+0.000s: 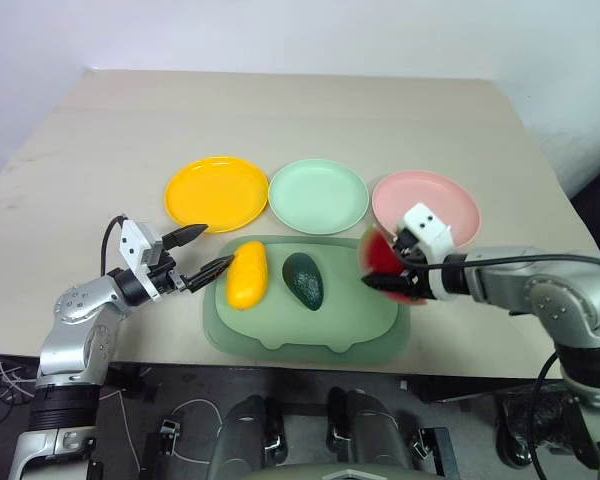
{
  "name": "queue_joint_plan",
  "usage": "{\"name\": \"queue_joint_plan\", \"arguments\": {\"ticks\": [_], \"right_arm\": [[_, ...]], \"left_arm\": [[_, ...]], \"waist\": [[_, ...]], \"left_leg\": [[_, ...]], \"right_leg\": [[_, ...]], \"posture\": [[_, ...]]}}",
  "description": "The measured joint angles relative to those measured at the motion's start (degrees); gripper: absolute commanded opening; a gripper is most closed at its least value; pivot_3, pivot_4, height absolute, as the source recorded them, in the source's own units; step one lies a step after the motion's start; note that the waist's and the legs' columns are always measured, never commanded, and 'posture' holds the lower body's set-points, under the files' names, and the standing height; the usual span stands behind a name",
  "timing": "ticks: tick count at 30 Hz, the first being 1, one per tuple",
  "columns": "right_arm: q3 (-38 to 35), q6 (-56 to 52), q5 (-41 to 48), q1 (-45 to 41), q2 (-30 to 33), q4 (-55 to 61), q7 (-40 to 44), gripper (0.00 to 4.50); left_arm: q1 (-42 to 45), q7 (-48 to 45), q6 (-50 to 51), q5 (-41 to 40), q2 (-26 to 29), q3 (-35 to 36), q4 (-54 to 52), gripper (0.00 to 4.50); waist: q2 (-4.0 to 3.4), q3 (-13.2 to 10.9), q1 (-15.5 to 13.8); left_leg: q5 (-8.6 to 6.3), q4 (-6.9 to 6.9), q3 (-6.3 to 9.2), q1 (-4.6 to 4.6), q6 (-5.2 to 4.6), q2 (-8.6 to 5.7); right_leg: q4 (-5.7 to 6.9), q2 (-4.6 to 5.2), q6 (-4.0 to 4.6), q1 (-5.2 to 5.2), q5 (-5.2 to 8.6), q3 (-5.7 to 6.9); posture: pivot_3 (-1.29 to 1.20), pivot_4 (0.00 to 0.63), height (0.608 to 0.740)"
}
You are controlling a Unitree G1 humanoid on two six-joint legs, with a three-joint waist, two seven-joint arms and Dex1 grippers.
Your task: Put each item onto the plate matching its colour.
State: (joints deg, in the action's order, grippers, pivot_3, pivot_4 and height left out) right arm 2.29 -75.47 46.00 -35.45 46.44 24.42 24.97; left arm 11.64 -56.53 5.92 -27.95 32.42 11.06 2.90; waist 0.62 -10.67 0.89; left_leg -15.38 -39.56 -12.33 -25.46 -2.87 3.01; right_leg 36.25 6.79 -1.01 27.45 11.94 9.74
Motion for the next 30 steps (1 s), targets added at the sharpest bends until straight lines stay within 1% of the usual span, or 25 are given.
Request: {"name": "queue_joint_plan", "arguments": {"ticks": [3,5,8,12,17,22,24,25,28,30], "right_arm": [[-0.24,3.31,-2.96,-3.61,0.90,-3.14,1.79,2.39],[1.12,6.69,-6.48,-5.35,1.15,-8.05,3.14,2.39],[5.42,12.83,-13.70,-7.40,1.07,-18.70,5.09,2.39],[11.44,21.57,-23.13,-12.40,-1.86,-36.22,7.66,2.39],[13.41,30.42,-32.39,-18.61,-5.62,-55.26,9.65,2.39],[13.48,34.08,-38.40,-23.44,-8.24,-65.70,9.87,2.39],[13.28,35.12,-39.76,-24.25,-8.97,-67.59,10.38,3.12],[13.11,35.66,-40.35,-24.51,-9.34,-68.10,10.87,3.35],[12.91,36.31,-41.44,-24.74,-9.52,-68.54,12.03,4.37],[12.50,36.36,-42.34,-24.84,-9.53,-68.52,12.10,4.44]], "left_arm": [[-0.17,0.58,0.31,-0.07,0.06,0.09,-1.11,4.50],[-0.37,0.97,0.81,-0.10,0.08,0.23,-1.70,4.50],[-0.91,1.59,1.30,-0.10,0.10,0.45,-2.46,4.50],[-1.65,1.86,1.46,-0.11,0.13,0.80,-3.46,4.50],[-3.06,2.05,1.52,-0.14,0.19,1.36,-4.25,4.50],[-4.23,2.84,1.53,-0.19,0.20,1.59,-5.74,4.50],[-4.59,3.15,1.53,-0.20,0.20,1.65,-5.98,4.50],[-4.79,3.23,1.53,-0.21,0.20,1.65,-6.15,4.50],[-5.05,3.26,1.50,-0.22,0.20,1.68,-6.38,4.50],[-5.14,3.07,1.35,-0.21,0.20,1.69,-6.32,4.50]], "waist": [[0.00,0.00,-0.05],[0.01,0.00,-0.10],[0.01,0.00,0.01],[-0.01,-0.01,0.40],[-0.05,-0.03,0.47],[-0.05,-0.03,0.68],[-0.05,-0.03,0.78],[-0.05,-0.03,0.90],[-0.05,-0.03,1.18],[-0.05,-0.03,1.47]], "left_leg": [[0.00,0.06,0.00,0.00,0.00,-0.01],[0.00,0.07,-0.02,-0.01,0.00,-0.02],[0.01,0.07,-0.08,-0.03,0.01,-0.03],[0.05,0.08,-0.14,-0.03,0.07,-0.01],[0.10,0.09,-0.16,-0.05,0.13,0.01],[0.14,0.08,-0.17,-0.03,0.19,0.01],[0.14,0.08,-0.17,-0.03,0.20,0.01],[0.14,0.08,-0.17,-0.03,0.20,0.01],[0.14,0.07,-0.17,-0.03,0.20,0.00],[0.14,0.07,-0.17,-0.03,0.20,0.00]], "right_leg": [[-0.05,0.00,0.02,0.00,-0.01,0.00],[-0.06,0.01,0.02,0.00,-0.01,0.00],[-0.06,0.02,-0.01,0.04,-0.04,0.00],[0.03,0.00,-0.10,0.10,-0.09,-0.02],[0.24,-0.01,-0.16,0.22,-0.10,-0.02],[0.35,0.01,-0.16,0.25,-0.10,-0.04],[0.37,0.02,-0.17,0.25,-0.10,-0.04],[0.39,0.02,-0.17,0.26,-0.09,-0.04],[0.44,0.04,-0.19,0.28,-0.08,-0.04],[0.50,0.04,-0.19,0.30,-0.08,-0.05]], "posture": [[0.00,0.150,0.696],[0.00,0.150,0.696],[0.00,0.150,0.696],[0.00,0.150,0.696],[0.00,0.150,0.696],[0.00,0.150,0.696],[0.00,0.150,0.696],[0.00,0.150,0.696],[0.00,0.150,0.696],[0.00,0.150,0.696]]}}
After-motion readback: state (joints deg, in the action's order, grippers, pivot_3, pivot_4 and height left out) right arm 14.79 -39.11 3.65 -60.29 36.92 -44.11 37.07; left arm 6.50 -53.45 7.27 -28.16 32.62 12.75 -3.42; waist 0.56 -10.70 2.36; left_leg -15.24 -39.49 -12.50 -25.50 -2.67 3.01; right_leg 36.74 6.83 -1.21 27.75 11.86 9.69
